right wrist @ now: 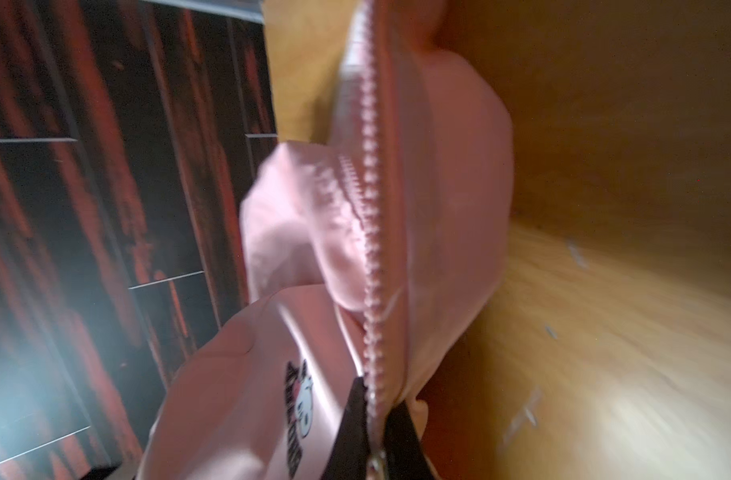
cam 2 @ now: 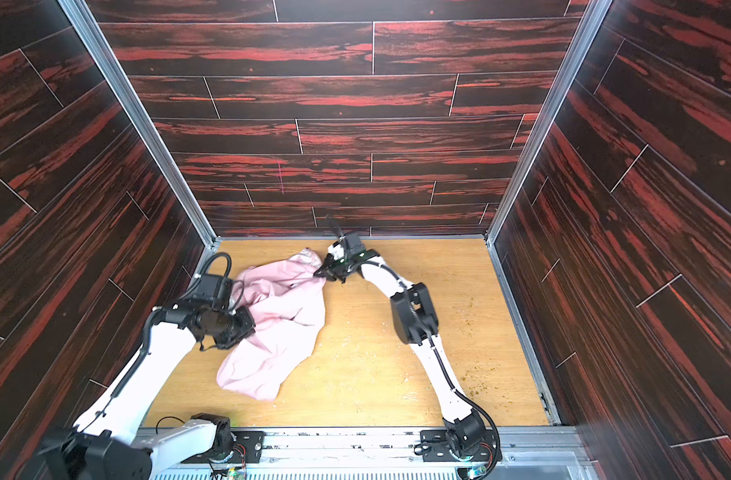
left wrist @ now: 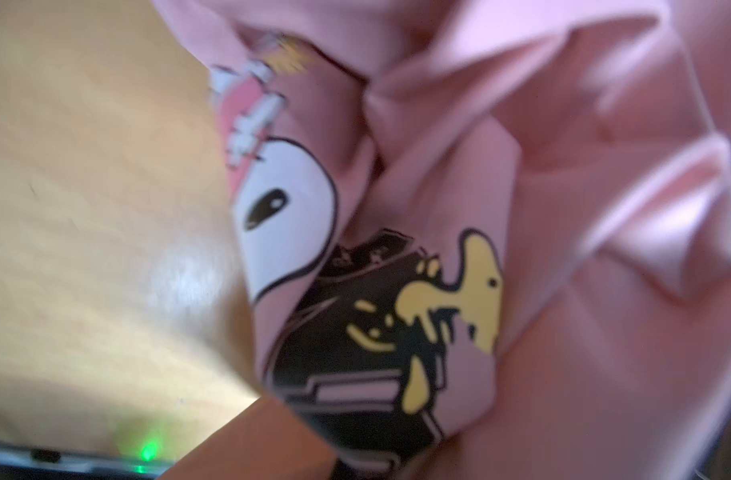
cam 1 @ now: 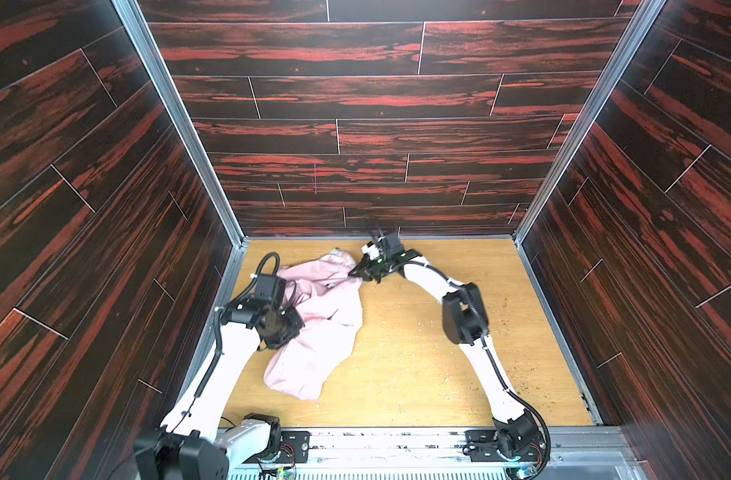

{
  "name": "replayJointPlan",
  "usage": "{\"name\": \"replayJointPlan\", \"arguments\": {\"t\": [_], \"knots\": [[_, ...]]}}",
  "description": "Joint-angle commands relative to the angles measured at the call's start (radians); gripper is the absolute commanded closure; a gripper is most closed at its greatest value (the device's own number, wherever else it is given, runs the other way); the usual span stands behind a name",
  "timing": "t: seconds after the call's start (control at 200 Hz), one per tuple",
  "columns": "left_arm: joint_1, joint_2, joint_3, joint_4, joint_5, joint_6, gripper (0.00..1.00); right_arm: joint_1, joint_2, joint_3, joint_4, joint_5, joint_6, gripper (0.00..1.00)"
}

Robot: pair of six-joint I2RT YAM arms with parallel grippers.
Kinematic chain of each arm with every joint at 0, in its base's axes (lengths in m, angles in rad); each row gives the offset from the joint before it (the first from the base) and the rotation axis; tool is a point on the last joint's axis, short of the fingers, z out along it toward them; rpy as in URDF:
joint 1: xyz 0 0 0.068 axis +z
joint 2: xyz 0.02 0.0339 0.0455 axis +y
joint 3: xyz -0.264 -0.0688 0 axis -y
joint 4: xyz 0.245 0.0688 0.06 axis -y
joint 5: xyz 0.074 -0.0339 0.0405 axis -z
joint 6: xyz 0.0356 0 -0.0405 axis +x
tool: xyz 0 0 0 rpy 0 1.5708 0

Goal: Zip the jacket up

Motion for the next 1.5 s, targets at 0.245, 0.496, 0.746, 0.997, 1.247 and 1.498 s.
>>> {"name": "replayJointPlan", "arguments": {"t": [0.245, 0.496, 0.746, 0.997, 1.247, 1.498], "knots": [[0.011, 0.332, 0.366, 0.122, -0.198, 0.105, 1.0, -0.125, -0.629, -0.484, -0.051, 0.205, -0.164, 1.0], [0.01, 0.572, 0.665, 0.149, -0.212, 0.146, 1.0, -0.111, -0.903, -0.79, -0.058, 0.273, -0.15, 1.0], [0.015, 0.806, 0.903, 0.051, -0.241, 0.199, 1.0, 0.048, -0.889, -0.892, -0.075, 0.277, -0.145, 0.95], [0.058, 0.85, 0.961, -0.056, -0.218, 0.175, 0.36, 0.07, -0.887, -0.786, -0.195, 0.417, -0.233, 0.4], [0.091, 0.627, 0.672, -0.044, -0.167, 0.127, 0.23, 0.013, -0.859, -0.718, -0.247, 0.476, -0.285, 0.31], [0.108, 0.325, 0.31, 0.021, -0.11, 0.043, 0.17, -0.106, -0.658, -0.594, -0.253, 0.448, -0.257, 0.29]]}}
